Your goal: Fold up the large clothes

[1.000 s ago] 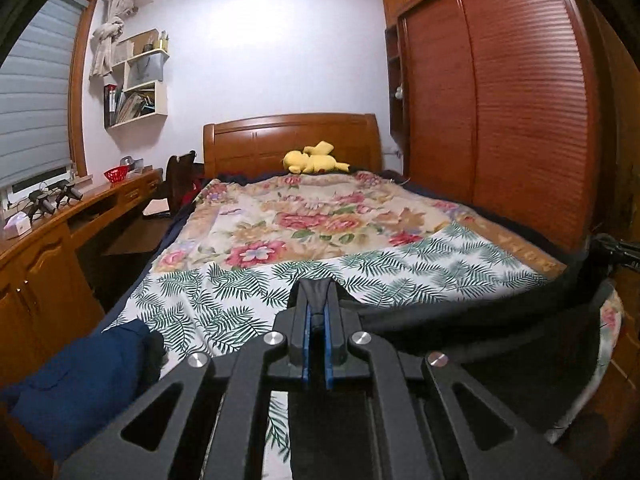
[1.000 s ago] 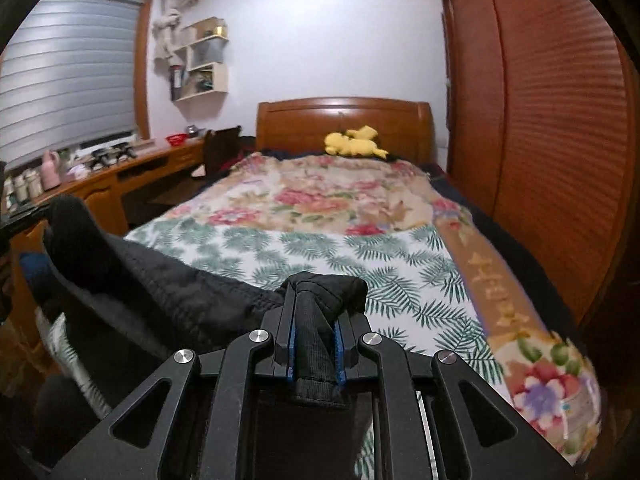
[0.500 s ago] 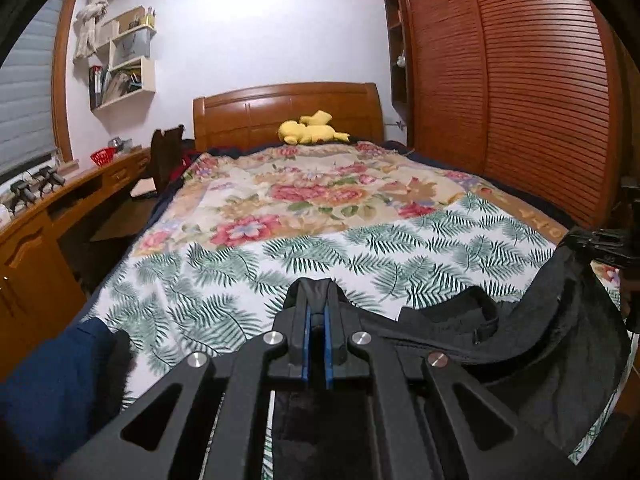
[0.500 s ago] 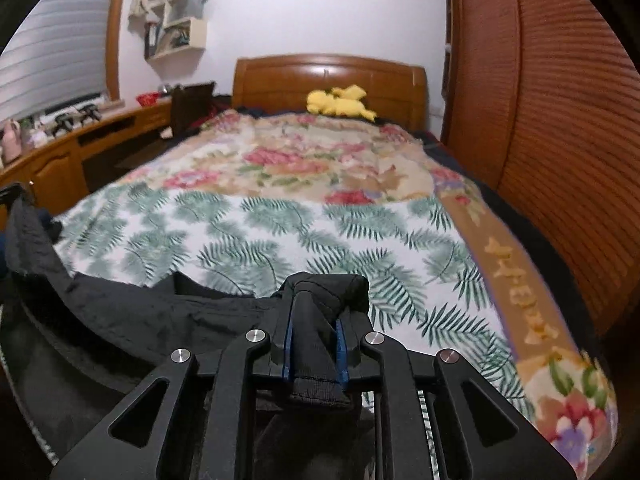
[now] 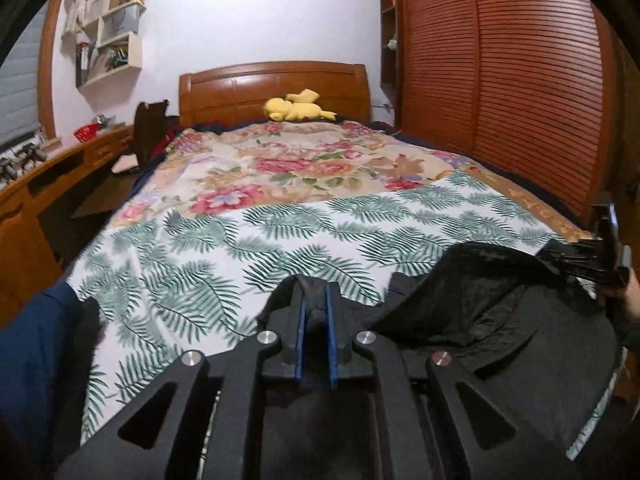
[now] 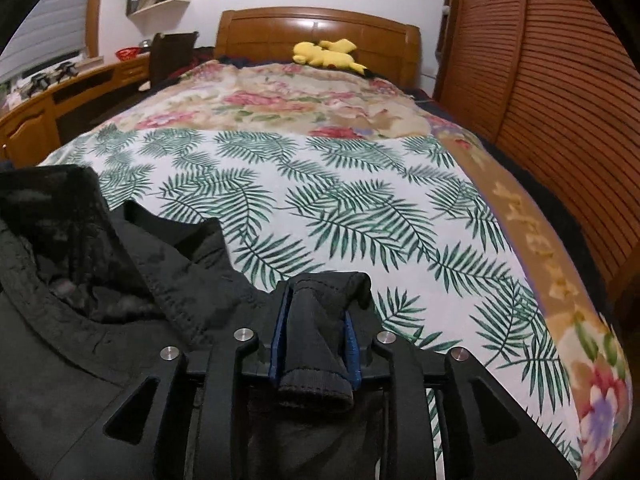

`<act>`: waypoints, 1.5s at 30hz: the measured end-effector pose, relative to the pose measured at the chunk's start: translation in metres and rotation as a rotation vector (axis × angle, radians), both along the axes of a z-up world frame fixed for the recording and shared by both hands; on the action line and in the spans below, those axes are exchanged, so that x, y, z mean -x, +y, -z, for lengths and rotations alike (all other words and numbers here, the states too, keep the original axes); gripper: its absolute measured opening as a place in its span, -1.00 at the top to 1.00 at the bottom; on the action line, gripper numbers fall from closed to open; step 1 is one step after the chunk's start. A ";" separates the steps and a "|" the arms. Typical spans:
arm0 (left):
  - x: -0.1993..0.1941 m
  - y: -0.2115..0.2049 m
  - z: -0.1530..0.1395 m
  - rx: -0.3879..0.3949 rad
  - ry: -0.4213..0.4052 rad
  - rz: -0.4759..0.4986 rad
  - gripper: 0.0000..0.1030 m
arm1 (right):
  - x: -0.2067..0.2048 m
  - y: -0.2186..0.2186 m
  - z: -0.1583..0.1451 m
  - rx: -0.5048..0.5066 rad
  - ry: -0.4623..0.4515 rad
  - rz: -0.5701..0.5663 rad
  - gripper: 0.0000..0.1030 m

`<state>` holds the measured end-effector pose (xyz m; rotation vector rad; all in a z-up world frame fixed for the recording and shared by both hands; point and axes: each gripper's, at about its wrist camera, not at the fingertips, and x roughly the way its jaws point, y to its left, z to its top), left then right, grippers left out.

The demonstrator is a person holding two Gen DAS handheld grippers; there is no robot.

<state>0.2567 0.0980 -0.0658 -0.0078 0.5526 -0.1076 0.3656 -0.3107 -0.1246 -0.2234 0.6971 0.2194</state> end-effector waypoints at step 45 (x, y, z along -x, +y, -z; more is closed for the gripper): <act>0.063 -0.035 -0.001 0.054 0.012 0.137 0.27 | -0.034 0.150 0.043 0.005 0.210 -0.128 0.26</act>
